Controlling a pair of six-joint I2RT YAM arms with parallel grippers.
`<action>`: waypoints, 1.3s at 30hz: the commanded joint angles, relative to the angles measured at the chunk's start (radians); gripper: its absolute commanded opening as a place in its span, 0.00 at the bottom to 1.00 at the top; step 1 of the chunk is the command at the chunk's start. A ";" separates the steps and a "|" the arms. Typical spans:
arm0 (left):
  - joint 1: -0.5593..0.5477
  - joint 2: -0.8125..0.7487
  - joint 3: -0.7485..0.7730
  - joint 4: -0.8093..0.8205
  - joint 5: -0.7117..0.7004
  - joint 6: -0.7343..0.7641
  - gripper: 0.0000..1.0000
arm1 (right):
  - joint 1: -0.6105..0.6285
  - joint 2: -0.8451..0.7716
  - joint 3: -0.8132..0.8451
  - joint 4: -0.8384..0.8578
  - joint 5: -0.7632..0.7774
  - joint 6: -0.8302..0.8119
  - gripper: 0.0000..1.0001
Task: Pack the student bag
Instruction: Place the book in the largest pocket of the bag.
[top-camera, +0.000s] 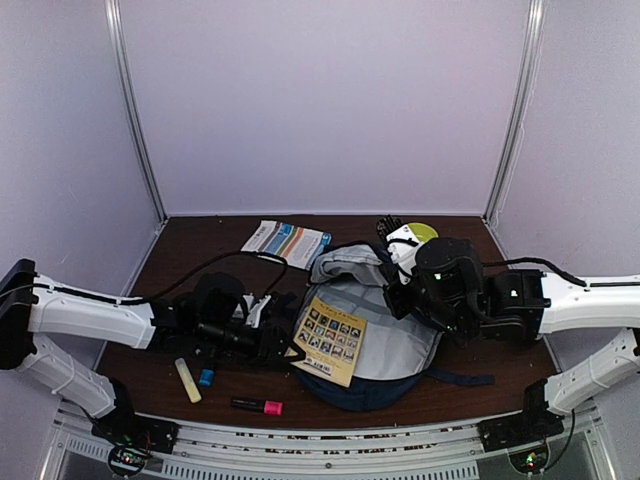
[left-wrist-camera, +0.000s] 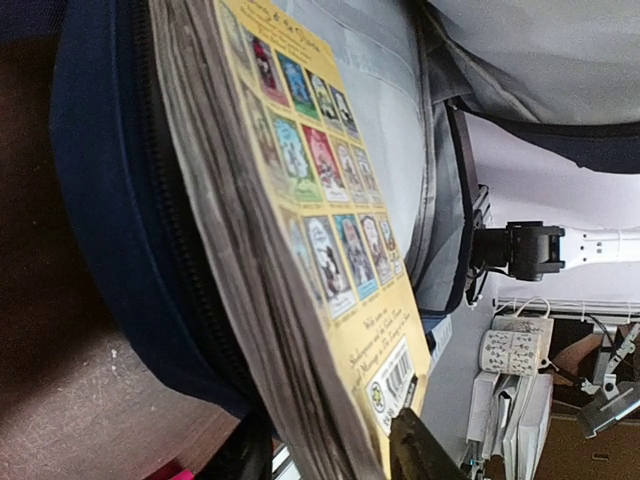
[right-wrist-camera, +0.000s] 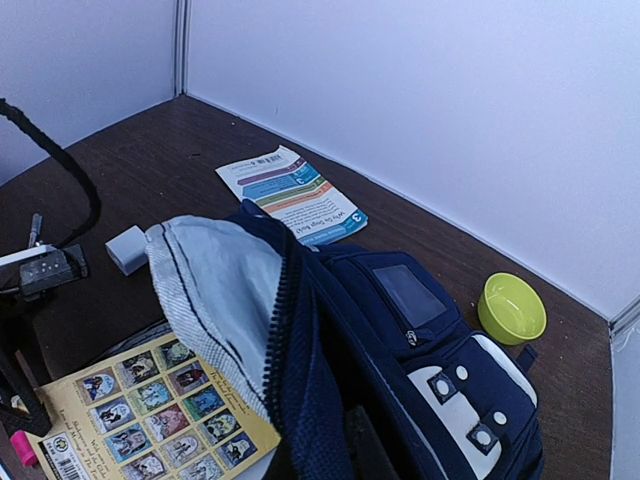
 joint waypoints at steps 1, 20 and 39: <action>-0.002 -0.036 0.001 0.062 0.030 -0.017 0.38 | 0.002 -0.010 0.047 0.091 0.021 0.027 0.00; -0.002 -0.061 0.129 -0.241 -0.028 0.072 0.00 | 0.001 0.015 0.042 0.099 0.012 0.032 0.00; -0.002 0.189 0.441 -0.197 -0.024 0.059 0.00 | 0.005 0.025 0.086 0.081 0.010 0.018 0.00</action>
